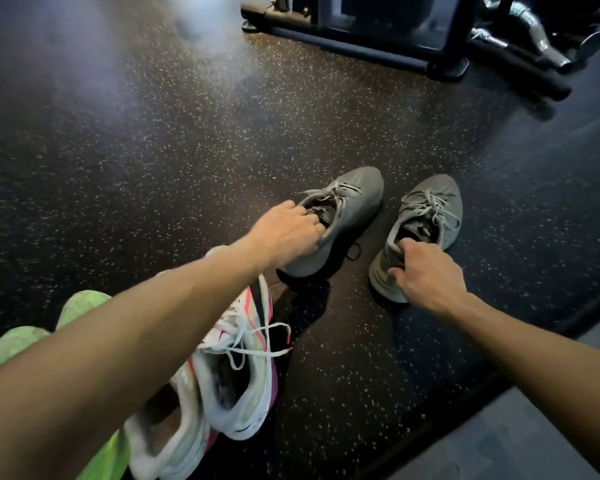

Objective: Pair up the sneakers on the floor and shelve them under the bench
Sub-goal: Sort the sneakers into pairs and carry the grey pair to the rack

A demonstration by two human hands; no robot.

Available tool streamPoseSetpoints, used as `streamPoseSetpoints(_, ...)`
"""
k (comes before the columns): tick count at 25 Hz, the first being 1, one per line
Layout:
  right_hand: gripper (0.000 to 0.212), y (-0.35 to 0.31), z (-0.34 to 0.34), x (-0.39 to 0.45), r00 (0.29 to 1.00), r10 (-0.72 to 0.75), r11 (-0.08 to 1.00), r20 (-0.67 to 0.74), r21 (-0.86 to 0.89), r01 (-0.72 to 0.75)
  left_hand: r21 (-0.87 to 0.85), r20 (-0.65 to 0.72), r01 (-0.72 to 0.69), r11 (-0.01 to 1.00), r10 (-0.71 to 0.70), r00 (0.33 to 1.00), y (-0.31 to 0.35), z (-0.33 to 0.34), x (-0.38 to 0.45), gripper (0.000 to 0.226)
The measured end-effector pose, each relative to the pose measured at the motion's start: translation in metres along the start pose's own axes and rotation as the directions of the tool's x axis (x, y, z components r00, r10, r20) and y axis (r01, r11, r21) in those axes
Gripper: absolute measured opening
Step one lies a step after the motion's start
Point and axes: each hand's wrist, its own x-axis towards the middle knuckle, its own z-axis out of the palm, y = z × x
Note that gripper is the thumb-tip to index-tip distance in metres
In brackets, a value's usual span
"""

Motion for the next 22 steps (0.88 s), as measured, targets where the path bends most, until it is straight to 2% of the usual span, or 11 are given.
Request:
streamPoseSetpoints(5,0.016,0.013,-0.004,-0.023,0.993,-0.088,0.996,0.079,-0.011,0.089,-0.141,0.007,0.132,0.981,-0.133,0.991,0.065,-0.011,-0.008,0.023)
streamPoseSetpoints(12,0.018,0.002,-0.002,-0.063,0.956,-0.213,0.974,0.200,-0.038,0.225,-0.391,0.247,0.406,0.826,-0.331,0.911,0.136,-0.030,-0.043,0.030)
streamPoseSetpoints(16,0.023,-0.001,0.010,-0.082,0.922,-0.304,0.947,0.239,-0.026,0.319,-0.385,0.272,0.463,0.799,-0.381,0.884,0.148,-0.030,-0.063,0.032)
streamPoseSetpoints(22,0.009,0.002,0.016,-0.088,0.889,-0.381,0.908,0.255,-0.079,0.412,-0.449,0.285,0.494,0.745,-0.404,0.869,0.146,-0.024,-0.080,0.032)
